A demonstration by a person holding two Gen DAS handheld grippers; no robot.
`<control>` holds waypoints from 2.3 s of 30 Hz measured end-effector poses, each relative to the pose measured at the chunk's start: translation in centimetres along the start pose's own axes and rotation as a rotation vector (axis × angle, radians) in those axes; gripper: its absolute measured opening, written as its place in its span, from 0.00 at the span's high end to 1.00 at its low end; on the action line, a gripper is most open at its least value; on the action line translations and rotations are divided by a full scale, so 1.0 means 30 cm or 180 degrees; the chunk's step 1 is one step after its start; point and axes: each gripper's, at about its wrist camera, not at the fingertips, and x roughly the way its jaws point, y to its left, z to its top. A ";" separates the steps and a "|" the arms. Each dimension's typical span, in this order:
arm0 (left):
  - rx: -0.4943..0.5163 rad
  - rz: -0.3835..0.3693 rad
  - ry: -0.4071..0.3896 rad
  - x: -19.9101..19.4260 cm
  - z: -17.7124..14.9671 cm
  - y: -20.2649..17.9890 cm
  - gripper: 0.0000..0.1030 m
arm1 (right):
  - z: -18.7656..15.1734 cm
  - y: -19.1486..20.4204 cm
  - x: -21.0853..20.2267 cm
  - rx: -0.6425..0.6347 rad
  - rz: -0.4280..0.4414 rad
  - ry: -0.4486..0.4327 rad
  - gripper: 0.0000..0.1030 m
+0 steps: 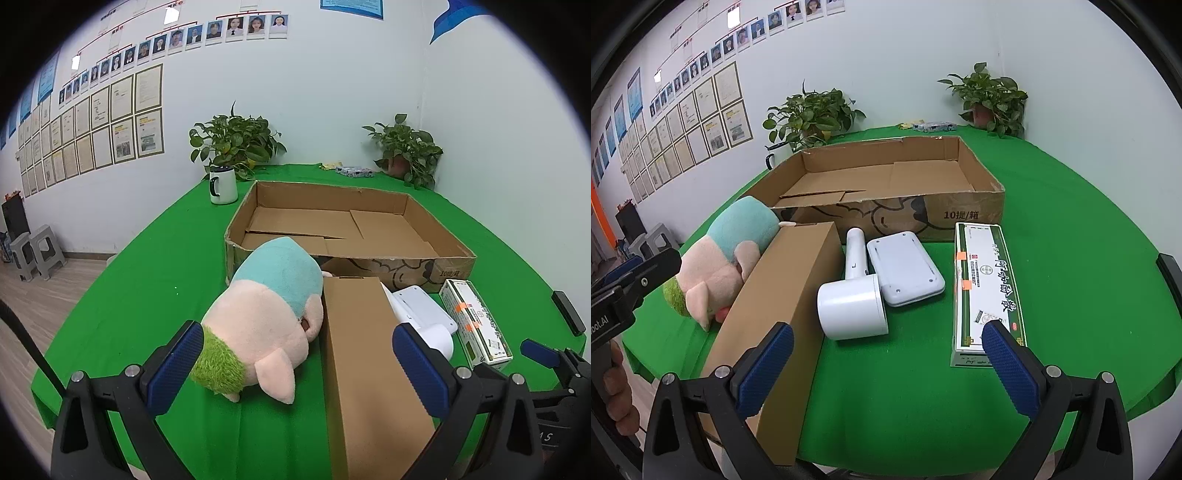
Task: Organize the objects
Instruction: 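Move the left tool toward the plush pig toy, then grasp the plush pig toy with the left tool and lift it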
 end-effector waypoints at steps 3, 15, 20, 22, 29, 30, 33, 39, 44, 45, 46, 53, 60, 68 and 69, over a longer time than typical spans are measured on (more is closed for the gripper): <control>0.0003 0.0018 -0.0021 -0.013 -0.001 -0.006 0.01 | -0.007 0.004 -0.010 0.0000 0.0032 0.0006 0.00; 0.0050 0.0012 -0.0066 -0.037 0.003 -0.039 0.01 | -0.031 0.005 -0.075 0.0020 0.0025 -0.0042 0.00; 0.0073 -0.0071 -0.0040 -0.021 0.010 -0.039 0.01 | -0.030 0.006 -0.071 0.0040 0.0019 0.0002 0.00; 0.0086 -0.0083 -0.0034 -0.008 0.014 -0.038 0.01 | -0.030 0.006 -0.065 0.0049 0.0013 0.0014 0.00; 0.0103 -0.0226 0.0013 0.050 0.017 -0.016 0.01 | -0.017 0.018 -0.017 0.0082 -0.0036 0.0097 0.00; 0.0101 -0.0228 0.0011 0.056 0.018 -0.013 0.01 | -0.015 0.024 -0.006 0.0069 -0.0037 0.0116 0.00; 0.0053 -0.0211 0.0023 0.068 0.009 0.005 0.01 | -0.010 0.044 0.023 0.0005 -0.0017 0.0159 0.00; -0.0139 -0.0112 0.0078 0.071 -0.021 0.044 0.01 | -0.004 0.077 0.075 -0.0149 0.0121 0.0253 0.00; -0.0213 -0.0050 0.0100 0.056 -0.019 0.058 0.01 | -0.003 0.081 0.076 -0.0199 0.0390 0.0218 0.00; -0.0188 -0.0044 0.0103 0.054 -0.010 0.060 0.01 | -0.003 0.079 0.072 -0.0181 0.0449 0.0198 0.00; -0.0145 -0.0011 0.0092 0.051 -0.001 0.060 0.01 | -0.002 0.072 0.067 -0.0126 0.0568 0.0166 0.00; -0.0069 -0.0126 0.0224 0.123 0.079 0.162 0.01 | -0.004 0.025 0.033 0.0210 0.1180 0.0087 0.00; -0.0264 -0.0536 0.0912 0.341 -0.043 0.247 0.06 | 0.001 0.045 0.022 0.0355 0.1570 0.0122 0.00; -0.0589 -0.1046 0.0909 0.307 -0.120 0.282 0.40 | 0.056 0.192 0.060 0.0164 0.1594 0.0399 0.00; -0.0647 -0.1030 0.0907 0.288 -0.128 0.295 0.41 | 0.073 0.225 0.066 0.0128 0.1610 0.0427 0.00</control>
